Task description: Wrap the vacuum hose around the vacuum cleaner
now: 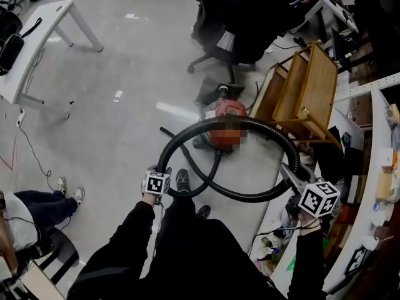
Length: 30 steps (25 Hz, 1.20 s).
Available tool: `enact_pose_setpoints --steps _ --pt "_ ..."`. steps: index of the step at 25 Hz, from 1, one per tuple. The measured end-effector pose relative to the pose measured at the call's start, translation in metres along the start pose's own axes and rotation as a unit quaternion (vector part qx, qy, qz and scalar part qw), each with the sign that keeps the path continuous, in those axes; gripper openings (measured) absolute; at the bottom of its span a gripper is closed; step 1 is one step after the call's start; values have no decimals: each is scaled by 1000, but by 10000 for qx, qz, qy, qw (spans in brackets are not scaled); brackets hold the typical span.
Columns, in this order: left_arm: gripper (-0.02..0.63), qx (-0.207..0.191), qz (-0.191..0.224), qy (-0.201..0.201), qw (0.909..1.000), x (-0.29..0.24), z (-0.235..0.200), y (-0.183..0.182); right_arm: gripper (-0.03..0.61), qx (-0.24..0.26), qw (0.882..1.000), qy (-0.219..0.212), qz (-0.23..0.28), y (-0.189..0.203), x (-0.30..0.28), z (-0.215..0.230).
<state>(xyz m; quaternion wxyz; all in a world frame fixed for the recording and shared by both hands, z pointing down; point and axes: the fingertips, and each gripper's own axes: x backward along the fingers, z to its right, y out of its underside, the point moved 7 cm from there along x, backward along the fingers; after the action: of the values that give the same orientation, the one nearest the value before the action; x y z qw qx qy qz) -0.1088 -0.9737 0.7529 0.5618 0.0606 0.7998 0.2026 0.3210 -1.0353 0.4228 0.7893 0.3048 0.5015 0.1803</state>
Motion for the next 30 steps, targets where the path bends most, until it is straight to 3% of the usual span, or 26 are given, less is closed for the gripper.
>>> enact_pose_setpoints --steps 7,11,15,20,24,30 --pt "156 -391 187 192 9989 -25 -14 -102 169 -676 9975 206 61 1 -29 53" --pt "152 -601 -17 278 9978 -36 -14 -154 169 -1195 9927 160 19 16 -59 100" --pt "148 -764 -286 66 9966 -60 -13 -203 169 -1735 9846 172 -131 48 -101 161" --pt "144 -1431 -594 -240 9876 -115 -6 -258 169 -2327 9720 226 -210 92 -156 246" --pt "144 -1791 -831 -466 9792 -174 -2 -292 169 -2511 9673 221 -293 123 -205 309" --pt "143 -2094 -1171 -571 9691 -277 -12 -310 169 -2656 9629 322 -341 176 -288 369"
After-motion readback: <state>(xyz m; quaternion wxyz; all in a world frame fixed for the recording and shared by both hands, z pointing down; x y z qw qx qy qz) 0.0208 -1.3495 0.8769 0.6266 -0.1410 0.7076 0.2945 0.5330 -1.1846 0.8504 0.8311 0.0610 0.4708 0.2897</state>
